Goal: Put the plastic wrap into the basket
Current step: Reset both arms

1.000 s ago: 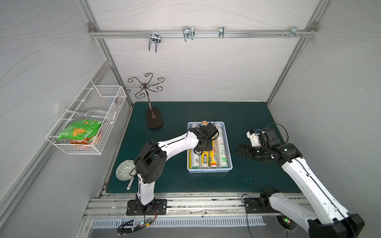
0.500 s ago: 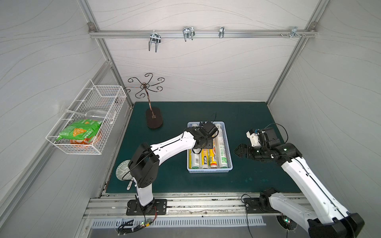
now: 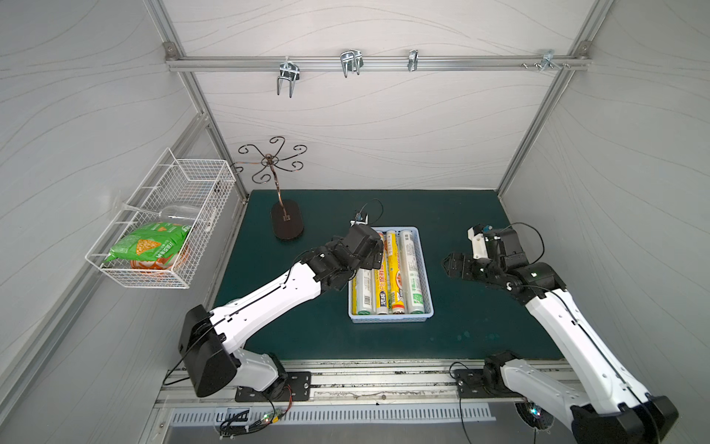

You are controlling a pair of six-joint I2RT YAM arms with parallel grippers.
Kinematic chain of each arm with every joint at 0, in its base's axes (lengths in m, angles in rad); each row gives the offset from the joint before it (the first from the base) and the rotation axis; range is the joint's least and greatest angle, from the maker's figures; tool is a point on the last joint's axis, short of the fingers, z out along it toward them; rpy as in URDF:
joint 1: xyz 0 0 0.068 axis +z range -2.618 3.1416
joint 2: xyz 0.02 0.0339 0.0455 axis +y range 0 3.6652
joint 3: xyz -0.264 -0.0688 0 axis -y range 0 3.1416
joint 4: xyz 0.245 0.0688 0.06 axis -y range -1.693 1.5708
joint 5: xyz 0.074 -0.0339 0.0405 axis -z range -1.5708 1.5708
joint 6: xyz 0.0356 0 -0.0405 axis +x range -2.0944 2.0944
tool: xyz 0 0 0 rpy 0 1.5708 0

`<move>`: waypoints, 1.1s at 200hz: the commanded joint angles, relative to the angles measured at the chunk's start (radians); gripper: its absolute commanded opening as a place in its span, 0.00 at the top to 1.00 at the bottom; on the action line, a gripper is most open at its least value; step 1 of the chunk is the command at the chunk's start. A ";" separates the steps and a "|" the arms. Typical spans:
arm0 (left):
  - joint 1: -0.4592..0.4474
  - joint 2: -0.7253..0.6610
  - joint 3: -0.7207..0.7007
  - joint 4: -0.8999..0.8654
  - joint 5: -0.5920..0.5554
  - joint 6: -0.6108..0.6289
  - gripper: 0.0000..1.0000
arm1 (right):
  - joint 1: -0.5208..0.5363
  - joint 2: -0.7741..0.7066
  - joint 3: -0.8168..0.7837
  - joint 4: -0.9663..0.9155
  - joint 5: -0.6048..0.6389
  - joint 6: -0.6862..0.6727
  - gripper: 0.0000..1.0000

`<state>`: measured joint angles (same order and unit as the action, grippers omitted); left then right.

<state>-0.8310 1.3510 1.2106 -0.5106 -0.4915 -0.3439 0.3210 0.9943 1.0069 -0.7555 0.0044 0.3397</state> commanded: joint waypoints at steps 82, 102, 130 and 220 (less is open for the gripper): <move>0.396 -0.124 -0.510 0.699 -0.105 0.318 0.01 | -0.120 0.405 -0.222 0.797 0.307 -0.168 0.01; 0.476 -0.110 -0.590 0.751 -0.102 0.303 0.01 | -0.141 0.480 -0.253 0.902 0.272 -0.233 0.01; 0.556 -0.091 -0.638 0.785 -0.099 0.286 0.02 | -0.159 0.522 -0.367 1.118 0.333 -0.265 0.01; 0.747 0.092 -0.747 1.179 0.044 0.296 0.01 | -0.225 0.555 -0.498 1.410 0.080 -0.325 0.01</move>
<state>-0.1081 1.4261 0.4679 0.4706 -0.5285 -0.0589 0.0937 1.5547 0.5449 0.5446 0.1493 0.0433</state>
